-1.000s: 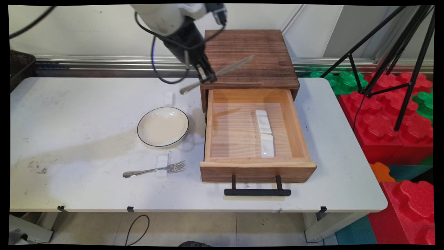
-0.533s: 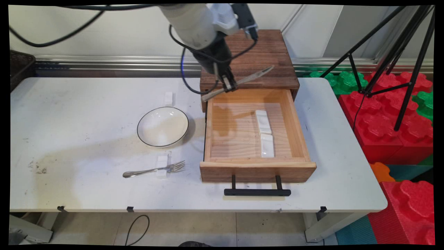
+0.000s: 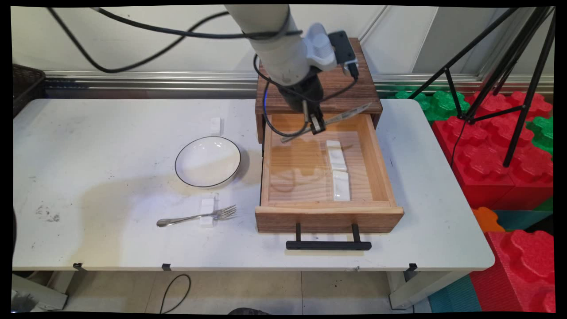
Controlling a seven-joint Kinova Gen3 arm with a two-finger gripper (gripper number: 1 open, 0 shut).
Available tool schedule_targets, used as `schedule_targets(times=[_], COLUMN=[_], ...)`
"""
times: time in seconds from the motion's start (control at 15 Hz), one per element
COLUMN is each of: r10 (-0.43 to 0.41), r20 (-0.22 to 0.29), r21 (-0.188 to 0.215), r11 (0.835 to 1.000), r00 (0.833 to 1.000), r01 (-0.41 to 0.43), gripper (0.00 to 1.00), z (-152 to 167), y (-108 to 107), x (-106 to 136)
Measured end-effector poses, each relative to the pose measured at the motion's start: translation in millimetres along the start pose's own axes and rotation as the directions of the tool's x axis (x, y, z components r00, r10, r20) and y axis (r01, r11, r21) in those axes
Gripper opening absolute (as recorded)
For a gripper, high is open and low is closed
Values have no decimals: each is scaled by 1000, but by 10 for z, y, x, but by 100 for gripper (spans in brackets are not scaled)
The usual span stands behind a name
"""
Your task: Place the picked object into the drawer
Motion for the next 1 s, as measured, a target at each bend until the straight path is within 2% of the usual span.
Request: schedule_targets(times=[0.53,1.0], r10=[25,52], r20=[9,12], r21=[-40,-72], r11=[999,996], r00=[1000,999], r01=[-24,-51], gripper=[0,0], z=[464,653], y=[-5,-46], x=[-21,-151])
